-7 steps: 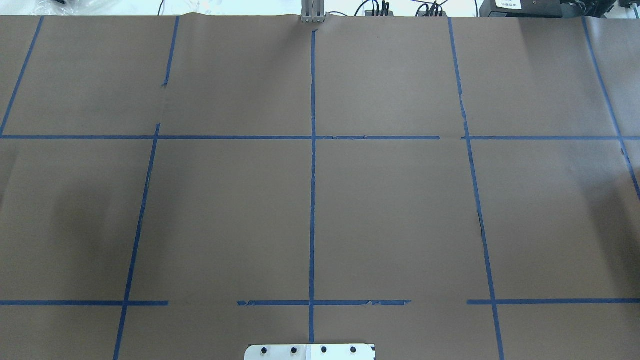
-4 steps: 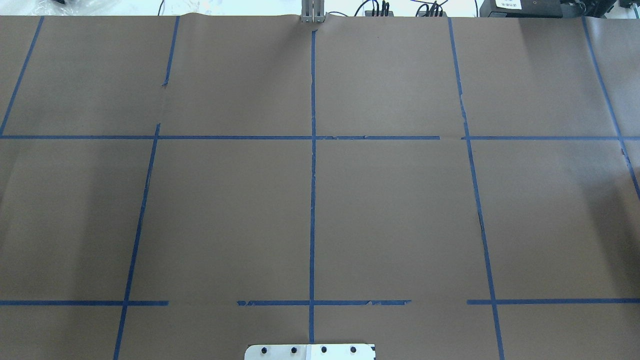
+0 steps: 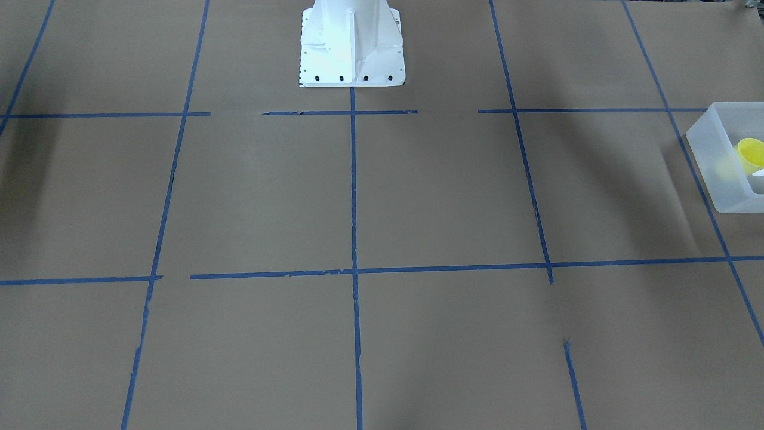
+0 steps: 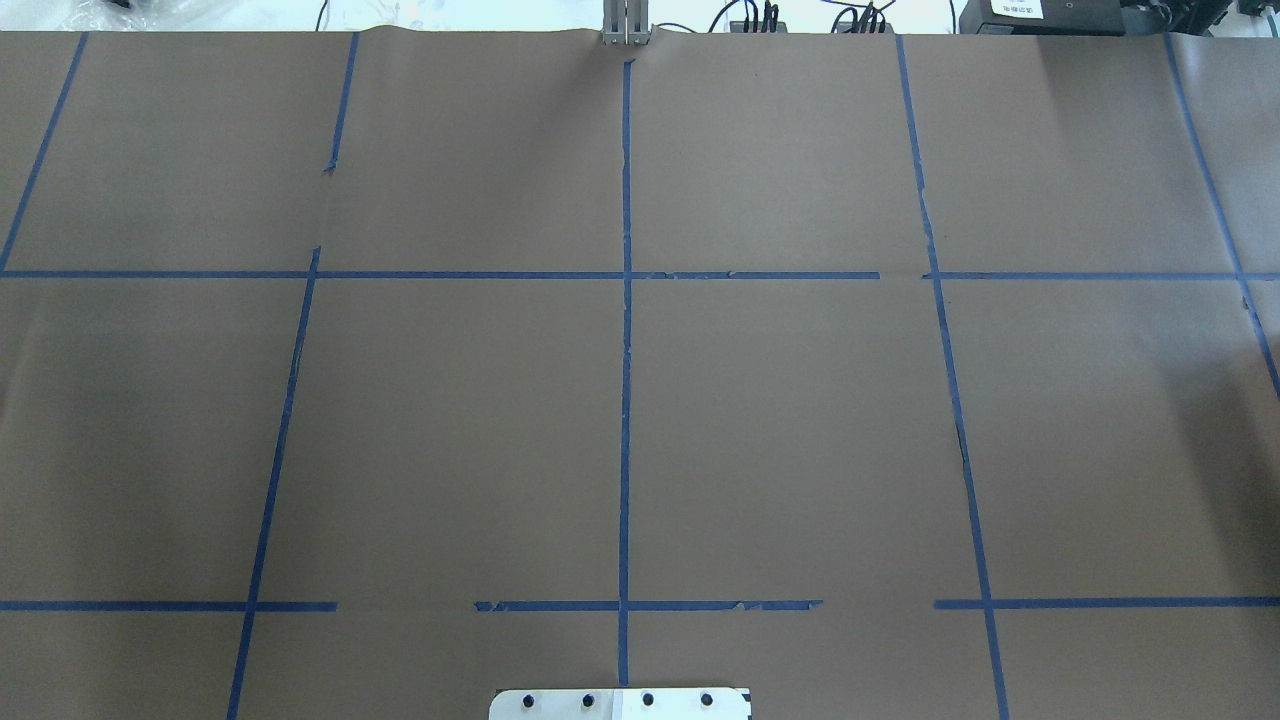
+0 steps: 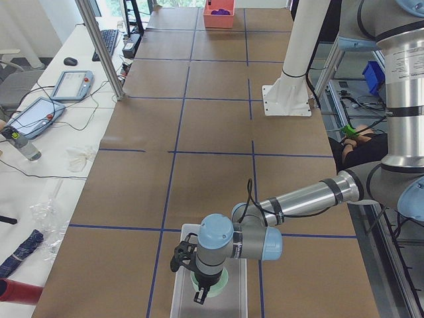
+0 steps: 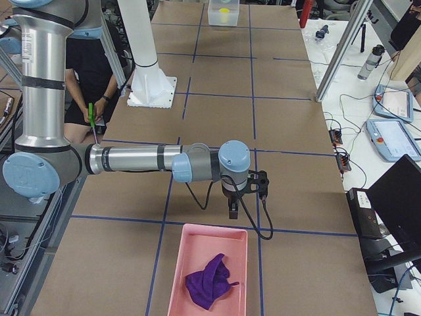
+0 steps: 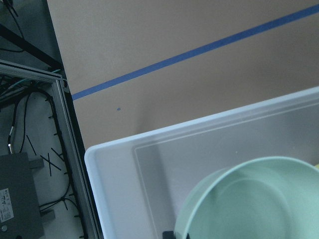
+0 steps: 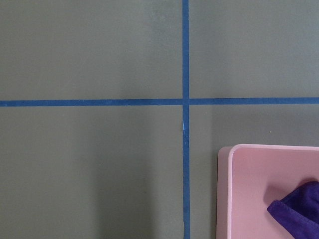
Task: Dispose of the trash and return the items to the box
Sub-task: 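Lower the green bowl into the clear bin and open the left gripper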
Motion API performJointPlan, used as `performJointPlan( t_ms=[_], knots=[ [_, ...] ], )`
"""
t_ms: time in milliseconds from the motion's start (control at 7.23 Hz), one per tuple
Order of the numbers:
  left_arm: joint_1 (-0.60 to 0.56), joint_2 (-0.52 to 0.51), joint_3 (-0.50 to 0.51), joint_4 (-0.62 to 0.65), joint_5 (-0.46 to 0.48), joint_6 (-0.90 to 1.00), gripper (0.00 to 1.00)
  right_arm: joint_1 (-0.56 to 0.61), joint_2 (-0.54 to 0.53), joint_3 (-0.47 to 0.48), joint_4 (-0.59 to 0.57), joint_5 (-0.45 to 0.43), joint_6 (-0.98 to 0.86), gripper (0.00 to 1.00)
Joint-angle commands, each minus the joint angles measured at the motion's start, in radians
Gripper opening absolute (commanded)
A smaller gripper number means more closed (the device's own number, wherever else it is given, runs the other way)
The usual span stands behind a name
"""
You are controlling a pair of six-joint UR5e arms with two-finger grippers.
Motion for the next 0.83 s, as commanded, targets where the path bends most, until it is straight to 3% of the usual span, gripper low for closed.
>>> performJointPlan(
  t_ms=[0,138,691],
  knots=[
    [0.0,-0.012,0.007,-0.018,0.025,-0.004,0.68,0.0,-0.001,-0.003,0.022,0.002,0.005,1.0],
    [0.0,-0.011,0.007,-0.019,0.025,-0.012,1.0,0.0,-0.001,-0.003,0.022,0.002,0.005,1.0],
    [-0.001,-0.02,-0.042,-0.02,0.014,-0.029,1.0,0.0,0.0,-0.001,0.024,0.0,0.003,1.0]
  ],
)
